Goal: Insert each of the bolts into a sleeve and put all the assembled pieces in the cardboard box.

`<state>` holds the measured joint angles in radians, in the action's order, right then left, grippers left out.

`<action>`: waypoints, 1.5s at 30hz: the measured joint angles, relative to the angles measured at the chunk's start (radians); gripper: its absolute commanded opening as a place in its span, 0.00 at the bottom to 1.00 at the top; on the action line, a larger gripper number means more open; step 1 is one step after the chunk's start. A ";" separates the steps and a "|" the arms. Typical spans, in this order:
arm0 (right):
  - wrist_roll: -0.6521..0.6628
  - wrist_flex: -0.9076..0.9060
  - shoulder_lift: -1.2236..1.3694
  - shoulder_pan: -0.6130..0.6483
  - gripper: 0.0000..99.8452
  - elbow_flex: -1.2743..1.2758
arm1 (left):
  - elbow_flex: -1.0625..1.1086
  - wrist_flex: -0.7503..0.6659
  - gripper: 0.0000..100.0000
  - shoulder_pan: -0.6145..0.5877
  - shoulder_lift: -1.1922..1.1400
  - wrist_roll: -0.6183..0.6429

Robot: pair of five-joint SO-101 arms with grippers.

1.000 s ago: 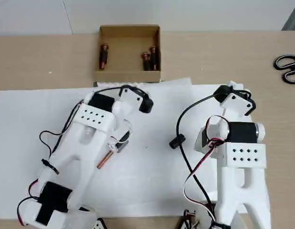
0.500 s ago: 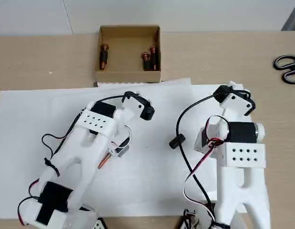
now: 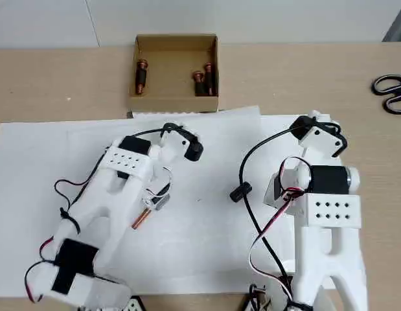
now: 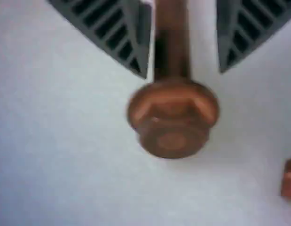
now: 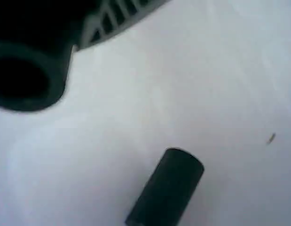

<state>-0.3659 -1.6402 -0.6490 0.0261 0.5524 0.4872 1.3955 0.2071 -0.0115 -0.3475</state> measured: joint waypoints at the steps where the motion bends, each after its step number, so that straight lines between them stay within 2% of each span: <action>1: 0.000 0.000 0.000 0.000 0.00 0.000 | 0.000 -0.006 0.10 -0.008 -0.017 -0.006; 13: 0.000 0.000 0.000 0.000 0.00 0.000 | -0.002 -0.046 0.09 -0.011 -0.068 -0.023; 17: 0.000 0.000 0.000 0.000 0.00 0.000 | 0.025 -0.074 0.01 0.017 -0.060 -0.025; 27: 0.000 0.000 -0.002 0.000 0.00 0.000 | 0.021 -0.069 0.00 0.040 -0.060 0.000; 34: 0.000 -0.005 -0.048 0.000 0.00 -0.034 | -0.137 0.064 0.00 0.044 -0.048 0.000; 38: 0.008 -0.009 -0.147 0.002 0.00 -0.107 | -0.238 0.146 0.00 0.043 0.112 0.020; 45: 0.130 -0.064 -0.287 0.048 0.00 -0.112 | -0.307 0.292 0.00 0.043 0.368 0.026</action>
<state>-0.2355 -1.7047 -0.9360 0.0736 0.4404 0.1803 1.6870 0.2501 0.3567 -0.3214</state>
